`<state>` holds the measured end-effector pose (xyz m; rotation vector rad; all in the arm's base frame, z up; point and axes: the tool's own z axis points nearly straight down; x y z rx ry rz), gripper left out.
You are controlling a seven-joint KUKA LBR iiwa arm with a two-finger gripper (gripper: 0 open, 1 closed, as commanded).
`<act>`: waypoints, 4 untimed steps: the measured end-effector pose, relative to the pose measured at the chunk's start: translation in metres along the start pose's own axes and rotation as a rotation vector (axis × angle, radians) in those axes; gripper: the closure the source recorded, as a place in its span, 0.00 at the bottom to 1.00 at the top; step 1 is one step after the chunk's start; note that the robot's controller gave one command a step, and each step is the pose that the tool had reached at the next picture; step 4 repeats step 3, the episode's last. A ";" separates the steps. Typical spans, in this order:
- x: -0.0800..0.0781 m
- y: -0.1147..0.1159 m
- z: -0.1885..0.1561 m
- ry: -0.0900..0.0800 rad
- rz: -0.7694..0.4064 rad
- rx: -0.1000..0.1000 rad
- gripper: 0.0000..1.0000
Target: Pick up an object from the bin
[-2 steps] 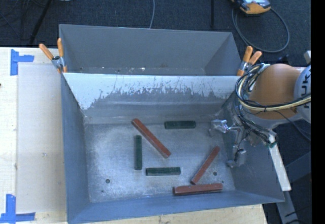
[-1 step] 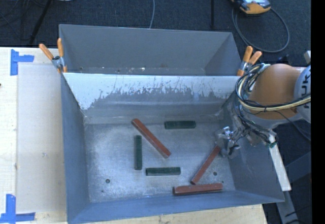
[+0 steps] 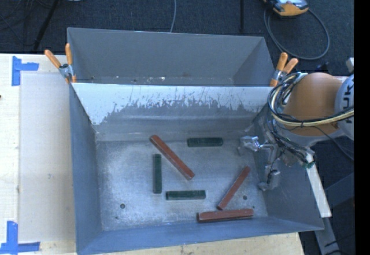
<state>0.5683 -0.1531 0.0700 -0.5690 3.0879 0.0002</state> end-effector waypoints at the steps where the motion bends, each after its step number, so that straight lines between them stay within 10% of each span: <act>1: 0.000 0.000 0.000 0.000 0.000 0.000 1.00; 2: 0.000 0.000 0.000 0.000 -0.001 0.000 0.00; 4: 0.000 0.000 0.000 0.000 -0.001 0.000 0.00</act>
Offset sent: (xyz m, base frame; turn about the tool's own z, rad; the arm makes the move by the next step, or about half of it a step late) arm 0.0000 0.0000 0.0000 0.0000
